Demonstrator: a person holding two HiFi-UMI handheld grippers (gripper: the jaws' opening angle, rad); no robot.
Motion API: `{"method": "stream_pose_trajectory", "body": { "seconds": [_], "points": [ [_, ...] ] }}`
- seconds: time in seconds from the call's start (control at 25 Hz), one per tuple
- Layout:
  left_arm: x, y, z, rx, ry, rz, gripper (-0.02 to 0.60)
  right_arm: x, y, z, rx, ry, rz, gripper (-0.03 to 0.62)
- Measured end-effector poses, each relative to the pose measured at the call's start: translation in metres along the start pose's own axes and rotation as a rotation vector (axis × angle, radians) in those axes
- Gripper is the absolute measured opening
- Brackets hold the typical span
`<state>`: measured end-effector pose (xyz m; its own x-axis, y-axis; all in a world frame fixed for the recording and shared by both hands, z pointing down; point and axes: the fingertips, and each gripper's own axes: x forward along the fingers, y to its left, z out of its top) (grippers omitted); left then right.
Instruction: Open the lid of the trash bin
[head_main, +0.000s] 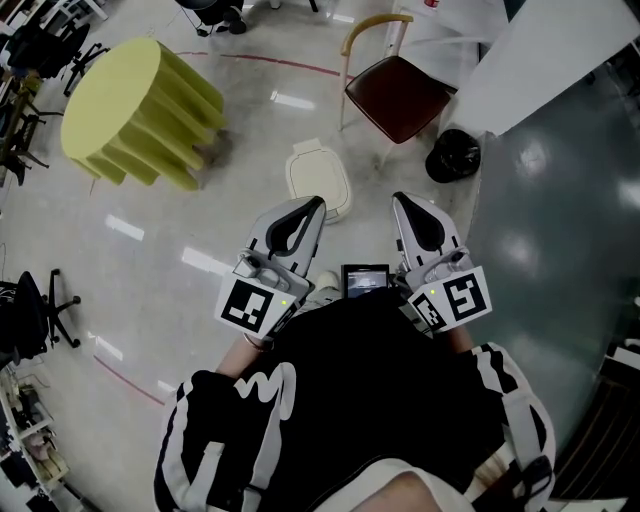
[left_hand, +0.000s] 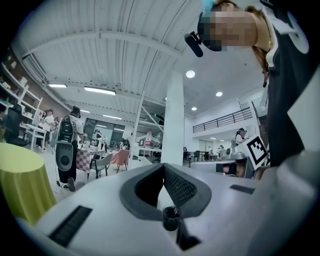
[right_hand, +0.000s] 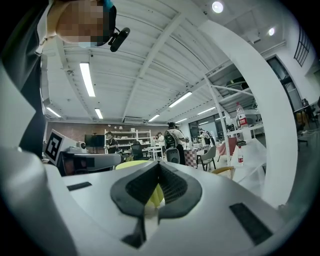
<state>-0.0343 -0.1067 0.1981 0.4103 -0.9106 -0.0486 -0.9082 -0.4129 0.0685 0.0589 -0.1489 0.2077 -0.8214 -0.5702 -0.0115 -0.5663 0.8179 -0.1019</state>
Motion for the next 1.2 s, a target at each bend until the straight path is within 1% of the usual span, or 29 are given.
{"method": "stream_pose_trajectory", "body": {
  "seconds": [0.28, 0.64, 0.84, 1.2],
  "points": [
    [0.004, 0.025, -0.003, -0.013, -0.001, 0.018, 0.008, 0.026, 0.001, -0.002, 0.003, 0.000, 0.015, 0.003],
    [0.001, 0.029, 0.002, -0.008, -0.008, 0.064, 0.008, 0.031, 0.001, 0.002, 0.000, 0.005, 0.061, 0.004],
    [0.004, 0.032, 0.004, -0.003, -0.016, 0.114, 0.008, 0.036, -0.006, 0.002, -0.010, 0.019, 0.101, 0.004],
    [0.007, 0.036, 0.002, -0.013, -0.011, 0.171, 0.008, 0.048, -0.017, 0.002, -0.013, 0.033, 0.160, 0.004]
  ]
}}
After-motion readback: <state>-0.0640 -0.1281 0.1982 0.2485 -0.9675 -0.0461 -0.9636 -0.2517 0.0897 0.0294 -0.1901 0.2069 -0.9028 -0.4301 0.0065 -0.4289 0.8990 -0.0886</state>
